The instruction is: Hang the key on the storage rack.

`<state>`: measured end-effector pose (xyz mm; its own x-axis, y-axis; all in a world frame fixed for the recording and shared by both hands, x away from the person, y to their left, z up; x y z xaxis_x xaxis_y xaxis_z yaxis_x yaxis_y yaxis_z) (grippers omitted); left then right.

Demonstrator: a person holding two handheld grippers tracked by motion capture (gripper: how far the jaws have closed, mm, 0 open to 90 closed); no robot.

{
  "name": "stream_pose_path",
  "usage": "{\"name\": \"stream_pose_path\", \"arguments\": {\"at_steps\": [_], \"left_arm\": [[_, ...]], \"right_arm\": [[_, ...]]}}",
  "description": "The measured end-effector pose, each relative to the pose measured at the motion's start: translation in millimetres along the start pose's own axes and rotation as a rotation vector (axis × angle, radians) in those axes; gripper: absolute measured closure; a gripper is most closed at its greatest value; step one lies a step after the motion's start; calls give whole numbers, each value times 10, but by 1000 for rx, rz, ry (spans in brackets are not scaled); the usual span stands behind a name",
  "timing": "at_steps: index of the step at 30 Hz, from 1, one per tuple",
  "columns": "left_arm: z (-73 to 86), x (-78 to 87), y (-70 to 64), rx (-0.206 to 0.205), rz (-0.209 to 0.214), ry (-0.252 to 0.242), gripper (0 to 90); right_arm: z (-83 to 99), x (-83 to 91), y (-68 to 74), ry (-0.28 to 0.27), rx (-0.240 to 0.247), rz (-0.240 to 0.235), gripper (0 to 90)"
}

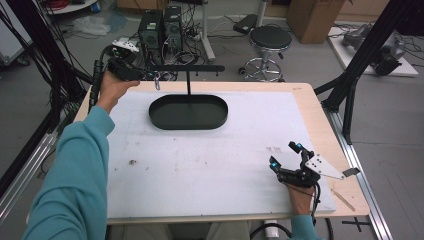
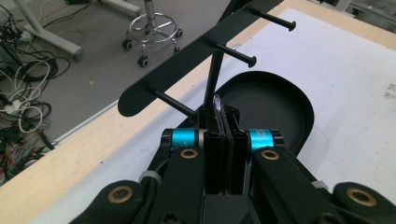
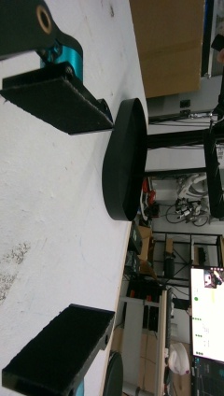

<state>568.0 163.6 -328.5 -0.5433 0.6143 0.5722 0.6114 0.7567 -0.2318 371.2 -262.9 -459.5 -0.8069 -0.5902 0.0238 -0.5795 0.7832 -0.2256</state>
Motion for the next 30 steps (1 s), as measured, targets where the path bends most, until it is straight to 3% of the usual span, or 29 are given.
{"name": "stream_pose_path", "arguments": {"at_steps": [30], "left_arm": [[-4,-83,136,31,-36,-23,884]], "right_arm": [[3,-1,-3,2,-5,0,81]]}}
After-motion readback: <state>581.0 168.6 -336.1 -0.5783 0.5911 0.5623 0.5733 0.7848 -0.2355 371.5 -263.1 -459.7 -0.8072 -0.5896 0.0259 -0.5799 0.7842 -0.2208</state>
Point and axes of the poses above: each handheld gripper's, and its own axes: x roughly backward along the jaws, z roughly out of its underside, y roughly to its left, the point moved 10 cm from there along -x, roughly forward along the jaws, and after that the axes turned 14 degrees about x, right-handed, at the moved point
